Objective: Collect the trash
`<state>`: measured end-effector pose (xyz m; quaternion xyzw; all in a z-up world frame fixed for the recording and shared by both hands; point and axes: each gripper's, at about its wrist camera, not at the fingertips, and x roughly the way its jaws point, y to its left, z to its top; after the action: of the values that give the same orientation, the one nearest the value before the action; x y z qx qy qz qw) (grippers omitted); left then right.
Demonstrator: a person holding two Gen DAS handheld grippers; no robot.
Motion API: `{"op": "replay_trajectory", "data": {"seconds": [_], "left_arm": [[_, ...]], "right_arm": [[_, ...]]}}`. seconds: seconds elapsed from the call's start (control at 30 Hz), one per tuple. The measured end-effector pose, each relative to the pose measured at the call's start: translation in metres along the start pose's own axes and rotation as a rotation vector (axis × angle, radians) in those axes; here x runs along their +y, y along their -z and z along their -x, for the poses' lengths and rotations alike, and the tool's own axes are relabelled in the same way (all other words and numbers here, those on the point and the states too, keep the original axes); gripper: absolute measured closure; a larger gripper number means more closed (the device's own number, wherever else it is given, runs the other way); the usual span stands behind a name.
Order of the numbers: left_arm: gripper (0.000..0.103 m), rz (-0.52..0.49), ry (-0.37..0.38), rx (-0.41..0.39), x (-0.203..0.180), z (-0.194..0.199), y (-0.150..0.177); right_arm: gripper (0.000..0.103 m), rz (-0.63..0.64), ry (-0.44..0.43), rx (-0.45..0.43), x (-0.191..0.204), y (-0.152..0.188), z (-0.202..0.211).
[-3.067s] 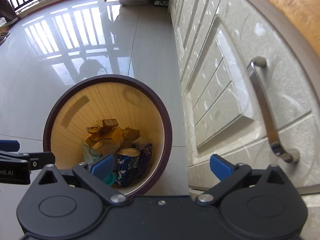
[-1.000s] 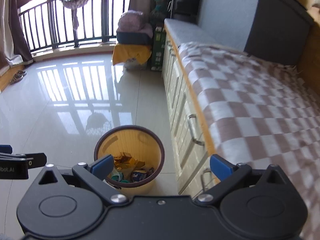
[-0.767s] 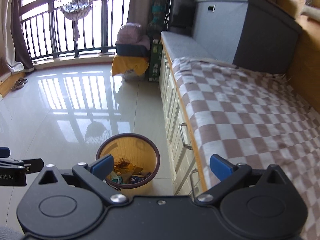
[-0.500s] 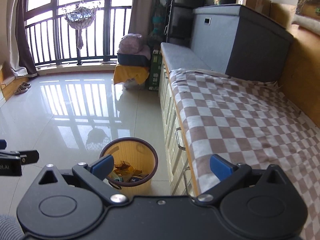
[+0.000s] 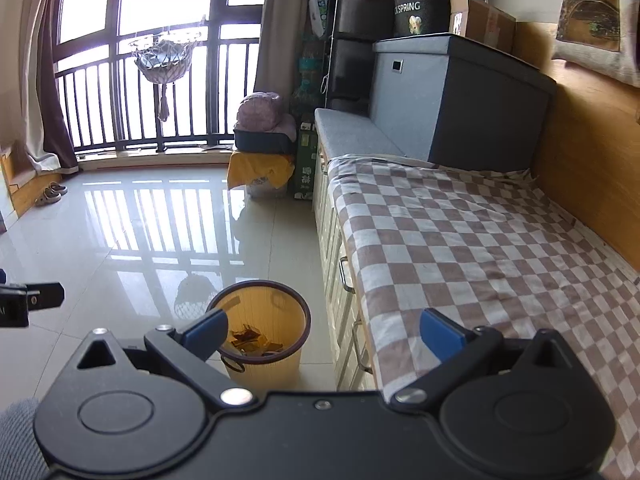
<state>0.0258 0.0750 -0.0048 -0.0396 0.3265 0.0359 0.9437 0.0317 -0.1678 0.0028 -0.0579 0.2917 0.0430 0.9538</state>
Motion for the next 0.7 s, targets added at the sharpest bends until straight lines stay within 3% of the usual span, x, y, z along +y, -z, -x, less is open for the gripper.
{"op": "replay_trajectory", "data": {"seconds": [0.7], "left_arm": [[0.0, -0.06, 0.009, -0.016, -0.012, 0.02, 0.036]], "right_arm": [[0.0, 0.011, -0.013, -0.012, 0.002, 0.031, 0.019]]}}
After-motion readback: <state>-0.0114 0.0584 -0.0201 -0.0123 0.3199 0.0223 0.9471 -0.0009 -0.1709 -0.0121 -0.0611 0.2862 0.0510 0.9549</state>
